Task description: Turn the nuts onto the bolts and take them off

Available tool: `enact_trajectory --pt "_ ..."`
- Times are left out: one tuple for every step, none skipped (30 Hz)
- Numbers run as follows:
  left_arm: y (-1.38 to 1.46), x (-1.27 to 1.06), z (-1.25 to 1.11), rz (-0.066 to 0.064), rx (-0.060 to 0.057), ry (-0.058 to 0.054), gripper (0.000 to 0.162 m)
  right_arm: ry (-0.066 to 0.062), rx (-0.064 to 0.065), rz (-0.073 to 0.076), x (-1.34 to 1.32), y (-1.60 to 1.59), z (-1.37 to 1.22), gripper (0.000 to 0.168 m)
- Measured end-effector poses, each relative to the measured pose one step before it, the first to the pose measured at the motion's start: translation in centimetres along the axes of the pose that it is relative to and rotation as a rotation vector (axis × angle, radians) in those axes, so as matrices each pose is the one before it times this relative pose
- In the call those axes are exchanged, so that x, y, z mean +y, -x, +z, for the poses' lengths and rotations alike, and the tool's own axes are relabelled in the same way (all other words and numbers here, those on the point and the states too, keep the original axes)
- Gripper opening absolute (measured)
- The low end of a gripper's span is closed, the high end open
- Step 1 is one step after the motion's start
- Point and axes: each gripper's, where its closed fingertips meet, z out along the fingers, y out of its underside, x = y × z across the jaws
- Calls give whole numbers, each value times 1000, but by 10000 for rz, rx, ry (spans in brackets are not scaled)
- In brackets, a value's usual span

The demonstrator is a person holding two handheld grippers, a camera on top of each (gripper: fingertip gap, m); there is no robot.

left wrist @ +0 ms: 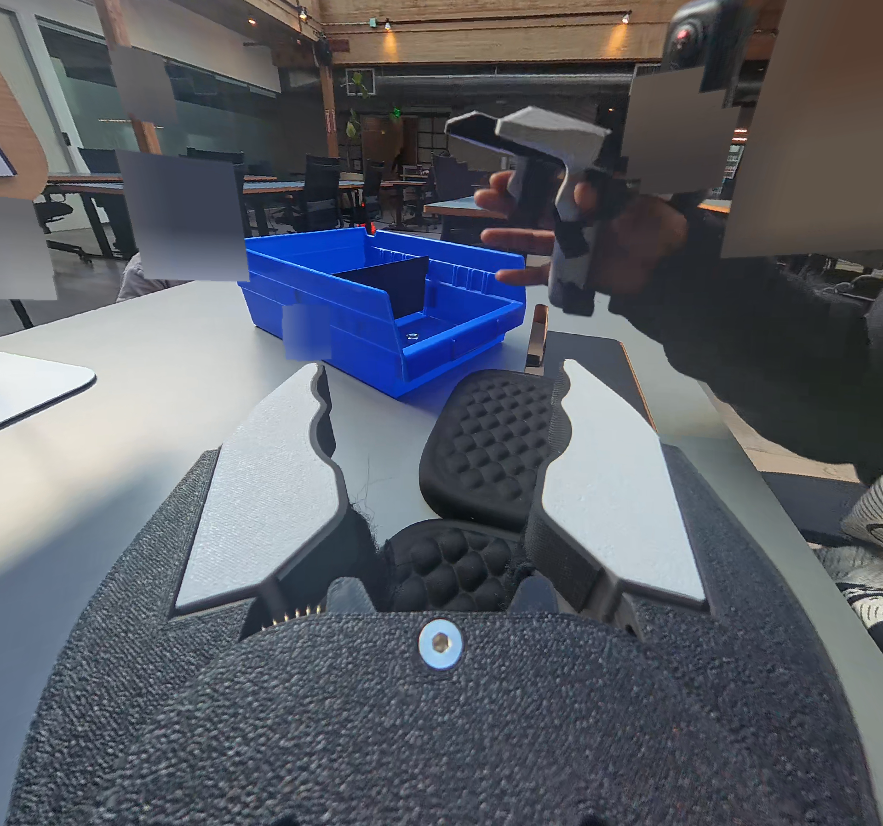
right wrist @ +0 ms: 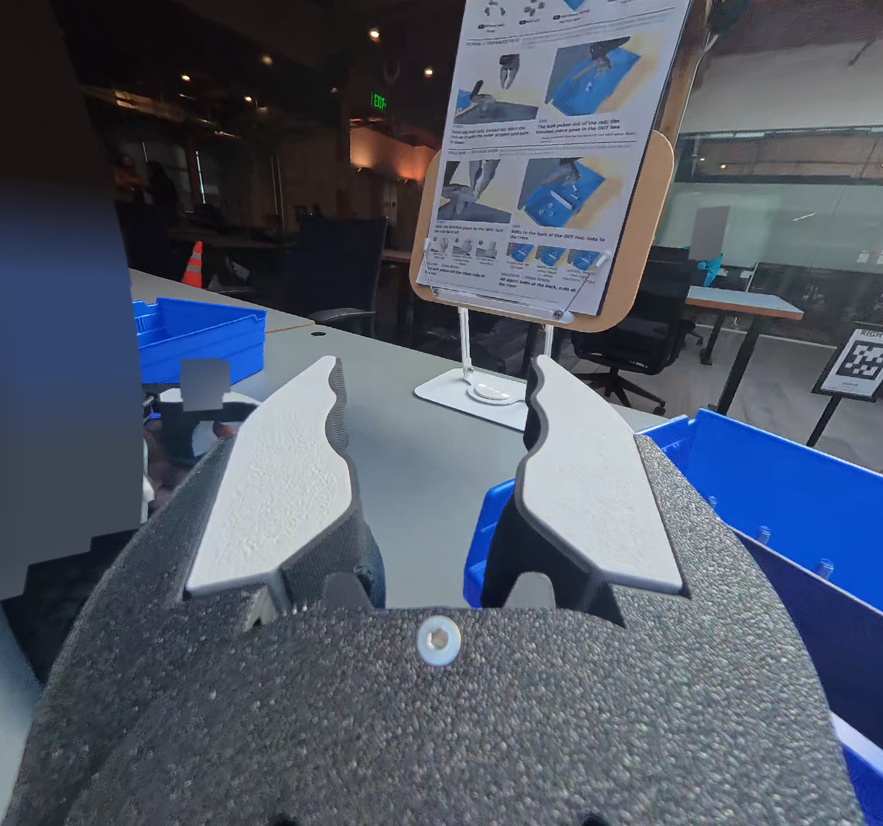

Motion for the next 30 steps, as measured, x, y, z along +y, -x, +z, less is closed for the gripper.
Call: enact_trajectory --pt "80 -192 -126 -37 -102 -33 87 52 -12 -103 1156 1119 -279 71" --pt "171 -287 -204 -94 -154 -15 86 130 6 -52 1287 924 -177 67" --pt "231 -512 -305 -92 -200 -57 86 140 -42 -103 1251 849 -71 64" --pt "285 -806 -444 -58 -223 -108 86 195 -118 -181 1213 775 22 63" --pt "399 -1033 -607 5 -277 -83 86 216 -83 69 1089 537 99 62" --pt "530 -1256 -810 82 -320 -56 85 166 -104 351 838 388 140 61" --pt "778 -1354 -1018 174 -389 6 85 -57 -136 257 240 271 111 59" --pt "1188 -1327 -1233 271 -510 114 85 -111 -6 -61 -221 40 -23 55" --pt "1738 -1333 -1417 298 -696 140 84 -92 74 -214 -219 -149 -10 55" --pt "2324 -1231 -1547 265 -894 159 83 74 67 -147 137 -194 42 54" --pt "2771 -977 -1507 213 -965 220 82 161 -39 13 313 -32 80 54" --pt "3078 -577 -1360 127 -945 318 82 56 -147 49 141 153 72 54" --pt "3371 -135 -1151 13 -991 444 83 32 -40 -27 35 70 55 54" --pt "3612 150 -926 -92 -1100 414 84 46 6 -41 61 28 59 53" --pt "3495 472 -554 -154 -991 404 85 62 -46 -27 104 95 64 53" --pt "3132 802 -171 -302 -782 457 85 45 -37 -13 104 66 70 53" --pt "2736 1018 96 -461 -634 481 86 27 -4 5 61 -1 48 53" --pt "2183 1086 325 -504 -376 464 88 10 -21 16 28 14 28 53" --pt "1962 1043 456 -486 -350 395 87 -6 -34 20 16 20 6 53" --pt "1919 980 556 -396 -451 311 86 -16 -34 19 11 24 -8 53" --pt "1681 1047 691 -228 -380 347 85 -18 -41 27 22 18 -1 53" --pt "1569 1159 791 -151 -399 464 85 -17 -18 37 2 -14 -12 53" --pt "1475 1078 853 -174 -440 449 82 -33 -19 34 -30 -13 -20 53" --pt "1159 933 900 -94 -316 380 78 -36 -43 33 -25 19 -19 53" --pt "928 690 912 -139 -217 237 73 -26 -50 35 1 26 -8 53" --pt "839 418 852 -287 -201 87 67 -20 -55 39 -1 25 -14 53" --pt "684 449 811 -336 -161 150 64 -26 -20 33 -22 -4 -15 53" --pt "397 531 807 -317 -17 263 63 -44 15 17 -40 -42 -40 53" --pt "430 633 754 -295 -72 404 63 -38 10 8 -34 -13 -38 53" --pt "476 663 664 -165 -155 482 61 -35 6 0 -39 -16 -29 53"
